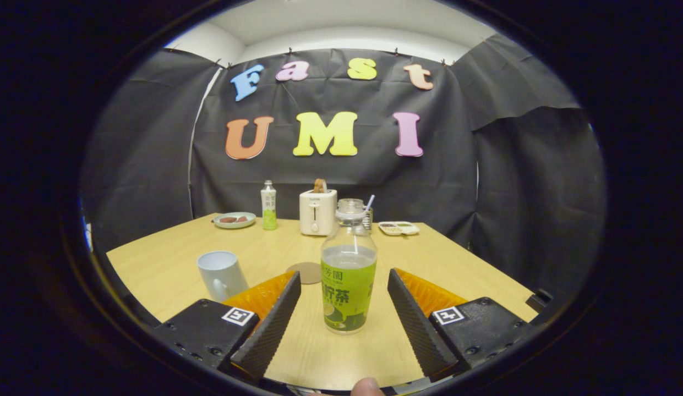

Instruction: Take the bottle from table, then pour the juice into the cup, finally place the bottle on the coaster

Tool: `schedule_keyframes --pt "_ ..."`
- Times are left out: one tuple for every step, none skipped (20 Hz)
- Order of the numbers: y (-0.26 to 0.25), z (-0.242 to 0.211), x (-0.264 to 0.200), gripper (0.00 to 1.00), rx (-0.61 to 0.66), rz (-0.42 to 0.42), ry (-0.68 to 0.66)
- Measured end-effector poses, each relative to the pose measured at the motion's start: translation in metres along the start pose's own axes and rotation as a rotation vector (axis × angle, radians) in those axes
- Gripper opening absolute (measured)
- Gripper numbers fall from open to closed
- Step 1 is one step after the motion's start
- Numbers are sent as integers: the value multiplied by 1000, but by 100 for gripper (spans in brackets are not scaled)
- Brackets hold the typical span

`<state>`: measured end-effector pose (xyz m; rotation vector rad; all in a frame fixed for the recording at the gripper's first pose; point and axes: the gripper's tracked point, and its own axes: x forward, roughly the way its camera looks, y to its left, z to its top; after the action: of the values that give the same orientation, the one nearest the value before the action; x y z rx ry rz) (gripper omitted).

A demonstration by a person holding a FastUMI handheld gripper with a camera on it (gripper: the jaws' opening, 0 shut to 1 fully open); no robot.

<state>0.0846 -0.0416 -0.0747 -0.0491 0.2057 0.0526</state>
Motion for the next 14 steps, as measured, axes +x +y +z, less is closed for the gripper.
schedule_keyframes --pt "-2 -1 6 100 -1 0 10" --pt "-5 -3 12 100 0 -5 19" --pt "-7 -4 16 100 2 -5 28" --pt "-7 -8 20 100 5 -6 38" --pt "-7 -9 24 100 10 -2 44" --pt "-6 -11 29 100 12 2 53" --pt "-5 -14 33 100 10 8 63" --pt "-4 -15 37 100 5 15 70" --pt "-3 -17 40 100 3 21 76" --pt "-3 -17 43 100 4 25 83" --pt "-2 -18 47 100 9 30 89" --pt "-2 -19 49 100 18 34 97" --pt "-2 -18 50 100 28 38 101" --pt "-2 -18 52 99 33 39 104"
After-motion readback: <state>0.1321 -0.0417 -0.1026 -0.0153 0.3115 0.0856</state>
